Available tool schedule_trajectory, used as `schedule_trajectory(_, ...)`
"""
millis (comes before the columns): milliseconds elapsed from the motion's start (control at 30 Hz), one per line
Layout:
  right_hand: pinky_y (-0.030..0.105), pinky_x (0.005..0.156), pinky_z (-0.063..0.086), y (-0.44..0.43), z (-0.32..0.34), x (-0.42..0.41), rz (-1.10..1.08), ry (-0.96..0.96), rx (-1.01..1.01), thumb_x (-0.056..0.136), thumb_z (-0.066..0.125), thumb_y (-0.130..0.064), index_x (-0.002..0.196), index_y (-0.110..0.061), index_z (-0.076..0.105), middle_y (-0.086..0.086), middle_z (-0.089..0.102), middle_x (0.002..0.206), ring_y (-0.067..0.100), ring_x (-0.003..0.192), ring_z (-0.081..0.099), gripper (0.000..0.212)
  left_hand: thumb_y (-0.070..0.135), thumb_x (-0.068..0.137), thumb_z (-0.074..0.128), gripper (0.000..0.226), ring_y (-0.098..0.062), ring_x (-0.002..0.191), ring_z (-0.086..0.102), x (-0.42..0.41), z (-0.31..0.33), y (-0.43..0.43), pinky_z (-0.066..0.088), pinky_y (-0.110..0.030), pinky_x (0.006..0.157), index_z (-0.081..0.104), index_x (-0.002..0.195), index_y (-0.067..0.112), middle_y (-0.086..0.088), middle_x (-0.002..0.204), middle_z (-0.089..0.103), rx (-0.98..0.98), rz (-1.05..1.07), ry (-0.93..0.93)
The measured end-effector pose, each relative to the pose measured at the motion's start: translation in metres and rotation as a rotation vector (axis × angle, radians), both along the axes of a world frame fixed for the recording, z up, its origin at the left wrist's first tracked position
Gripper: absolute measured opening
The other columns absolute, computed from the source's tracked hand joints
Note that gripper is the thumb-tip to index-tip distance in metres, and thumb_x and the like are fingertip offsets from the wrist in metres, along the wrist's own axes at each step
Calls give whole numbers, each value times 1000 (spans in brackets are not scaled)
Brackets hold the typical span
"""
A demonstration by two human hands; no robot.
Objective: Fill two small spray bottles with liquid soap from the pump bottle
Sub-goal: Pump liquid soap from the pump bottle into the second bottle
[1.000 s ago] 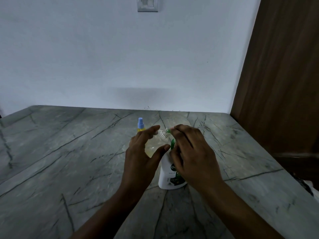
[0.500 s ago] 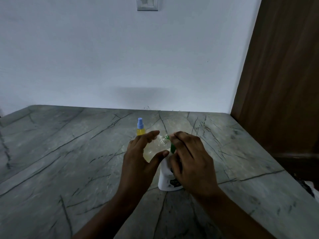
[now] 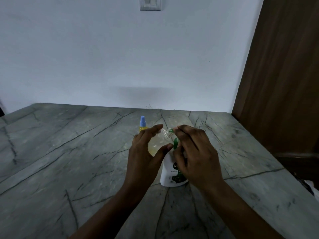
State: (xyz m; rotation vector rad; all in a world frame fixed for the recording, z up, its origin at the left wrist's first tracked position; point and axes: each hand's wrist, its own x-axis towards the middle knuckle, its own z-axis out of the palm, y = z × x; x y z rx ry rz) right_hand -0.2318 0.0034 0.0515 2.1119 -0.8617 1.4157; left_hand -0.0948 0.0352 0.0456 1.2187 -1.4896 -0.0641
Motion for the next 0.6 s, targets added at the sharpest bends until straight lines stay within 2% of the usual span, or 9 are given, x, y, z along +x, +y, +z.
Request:
schedule_trajectory(300, 23, 76, 50, 2, 3, 2, -16, 9, 7, 84, 49, -17, 105, 1, 68, 14, 66, 106, 19, 102, 51, 33, 30, 74, 68, 51, 18, 97, 42, 0, 1, 0, 39, -15, 77, 43, 117, 40, 35, 102, 42, -28, 12, -8)
schedule_trajectory(400, 26, 75, 52, 2, 2, 3, -10, 2, 19, 85, 48, -18, 106, 1, 67, 14, 65, 106, 20, 103, 52, 34, 28, 74, 69, 51, 10, 95, 46, 1, 1, 0, 40, -15, 79, 46, 117, 38, 33, 102, 44, -17, 13, 11)
schedule_trajectory(500, 25, 75, 52, 2, 0, 4, -8, -1, 27, 84, 48, -19, 108, 1, 67, 15, 65, 107, 20, 104, 50, 35, 26, 74, 70, 51, 10, 95, 45, 0, 0, 0, 39, -13, 80, 46, 118, 37, 32, 103, 44, -7, 16, 9)
schedule_trajectory(600, 25, 77, 51, 1, -2, 4, -7, -7, 26, 84, 49, -17, 109, 1, 66, 15, 65, 108, 21, 106, 50, 35, 25, 74, 71, 51, 0, 98, 48, 0, 1, 1, 37, -12, 80, 46, 118, 36, 25, 104, 47, -2, 20, 5)
